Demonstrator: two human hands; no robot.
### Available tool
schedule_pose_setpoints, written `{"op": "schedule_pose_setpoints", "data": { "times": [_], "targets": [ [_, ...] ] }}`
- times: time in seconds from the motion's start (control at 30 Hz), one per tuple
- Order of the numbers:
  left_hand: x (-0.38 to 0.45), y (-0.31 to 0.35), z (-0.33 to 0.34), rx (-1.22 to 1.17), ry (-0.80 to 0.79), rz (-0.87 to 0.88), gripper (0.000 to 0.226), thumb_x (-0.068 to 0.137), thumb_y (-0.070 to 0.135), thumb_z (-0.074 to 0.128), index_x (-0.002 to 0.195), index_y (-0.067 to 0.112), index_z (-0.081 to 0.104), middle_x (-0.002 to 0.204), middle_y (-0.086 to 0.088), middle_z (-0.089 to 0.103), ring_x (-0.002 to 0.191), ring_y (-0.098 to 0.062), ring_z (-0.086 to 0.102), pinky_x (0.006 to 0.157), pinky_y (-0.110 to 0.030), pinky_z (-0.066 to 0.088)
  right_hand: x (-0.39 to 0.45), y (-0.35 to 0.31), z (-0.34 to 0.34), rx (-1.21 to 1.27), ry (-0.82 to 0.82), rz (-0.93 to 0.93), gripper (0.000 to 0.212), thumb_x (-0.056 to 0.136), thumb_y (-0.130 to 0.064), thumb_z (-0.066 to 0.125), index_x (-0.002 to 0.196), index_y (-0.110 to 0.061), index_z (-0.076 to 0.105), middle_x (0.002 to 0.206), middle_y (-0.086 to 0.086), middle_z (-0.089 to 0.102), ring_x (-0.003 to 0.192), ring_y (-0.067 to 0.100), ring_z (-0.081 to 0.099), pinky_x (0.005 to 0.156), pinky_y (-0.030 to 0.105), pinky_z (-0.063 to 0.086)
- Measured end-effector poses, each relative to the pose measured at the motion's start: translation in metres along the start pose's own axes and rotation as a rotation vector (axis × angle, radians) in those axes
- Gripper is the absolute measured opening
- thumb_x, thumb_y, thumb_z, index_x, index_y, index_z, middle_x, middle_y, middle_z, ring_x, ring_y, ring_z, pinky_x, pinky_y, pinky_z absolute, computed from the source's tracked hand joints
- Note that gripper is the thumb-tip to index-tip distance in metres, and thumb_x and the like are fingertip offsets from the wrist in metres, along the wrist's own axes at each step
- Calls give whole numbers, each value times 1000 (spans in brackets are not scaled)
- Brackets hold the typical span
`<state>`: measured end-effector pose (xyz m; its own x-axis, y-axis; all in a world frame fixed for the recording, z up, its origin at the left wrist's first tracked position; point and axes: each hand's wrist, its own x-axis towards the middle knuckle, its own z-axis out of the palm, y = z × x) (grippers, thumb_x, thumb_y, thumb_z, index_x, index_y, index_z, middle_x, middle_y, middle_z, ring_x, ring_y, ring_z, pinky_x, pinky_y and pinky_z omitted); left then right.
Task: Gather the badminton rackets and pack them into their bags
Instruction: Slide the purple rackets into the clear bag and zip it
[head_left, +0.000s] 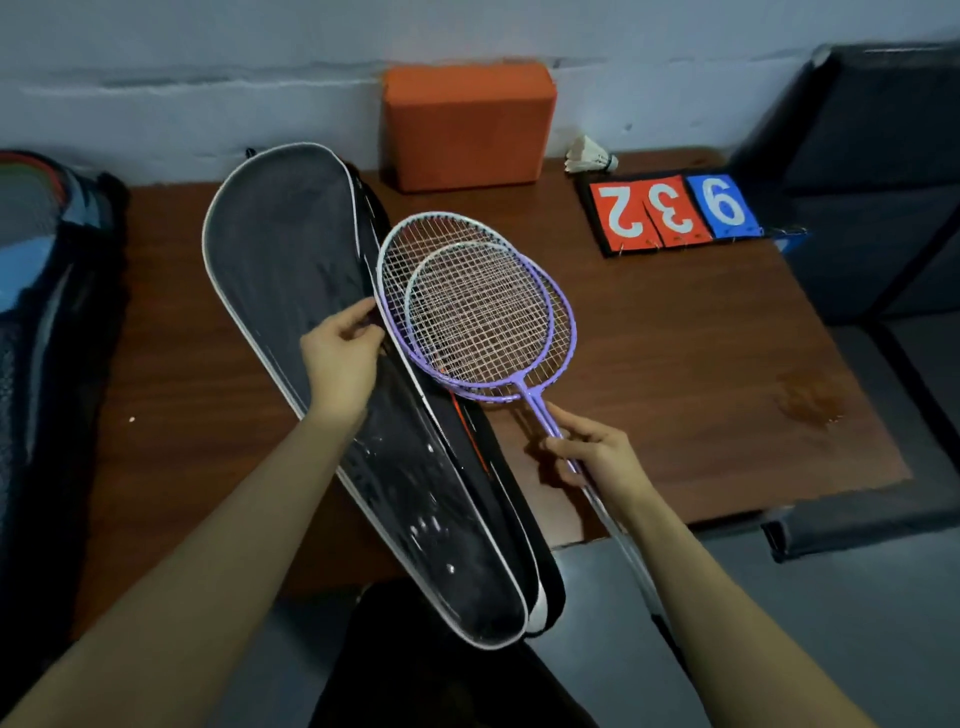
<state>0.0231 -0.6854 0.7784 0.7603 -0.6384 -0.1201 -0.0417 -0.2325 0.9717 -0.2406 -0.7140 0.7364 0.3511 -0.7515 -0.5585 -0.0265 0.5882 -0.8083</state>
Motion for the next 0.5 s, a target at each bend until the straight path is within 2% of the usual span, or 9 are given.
{"op": "schedule_pose_setpoints", "data": {
  "times": [0.07,0.17,0.27,0.33,0.43,0.5],
  "targets": [
    [-1,0,-1,-23,22,-14,36,84,-4,56,117,8,63,103,-2,66,84,1,60,85,-19,48,2,6,1,-12,14,15,50,78,15,59,123,-6,58,62,7,67,39,11,35,38,20,27],
    [1,-3,0,-9,-7,-21,36,84,-2,56,117,9,63,105,-4,67,87,-7,63,85,-23,51,4,9,3,-30,25,25,49,77,15,60,122,-5,59,60,6,66,39,12,35,38,20,27],
    [2,-4,4,80,-63,22,37,86,-3,53,119,9,61,107,-5,64,73,-4,59,69,-10,48,5,8,9,-39,-16,24,50,75,16,62,119,-6,62,69,15,64,41,14,37,38,21,27],
    [0,-4,7,137,-98,57,37,87,-3,51,121,9,60,100,-2,60,62,0,53,59,-5,43,7,5,14,-40,-67,32,48,75,15,61,118,-6,62,70,14,63,39,15,44,36,20,32],
    [-1,-3,10,193,-151,90,38,88,-1,50,123,11,58,97,-10,58,53,-6,44,47,-11,40,11,0,23,-38,-169,67,47,78,14,58,121,-6,57,71,13,67,42,18,55,37,21,40],
    [2,-3,10,216,-160,114,39,88,0,50,123,13,58,104,-12,58,52,-7,42,48,-14,37,13,-1,28,-49,-214,89,47,80,13,57,121,-9,55,71,12,68,44,19,58,38,22,43]
  ]
}}
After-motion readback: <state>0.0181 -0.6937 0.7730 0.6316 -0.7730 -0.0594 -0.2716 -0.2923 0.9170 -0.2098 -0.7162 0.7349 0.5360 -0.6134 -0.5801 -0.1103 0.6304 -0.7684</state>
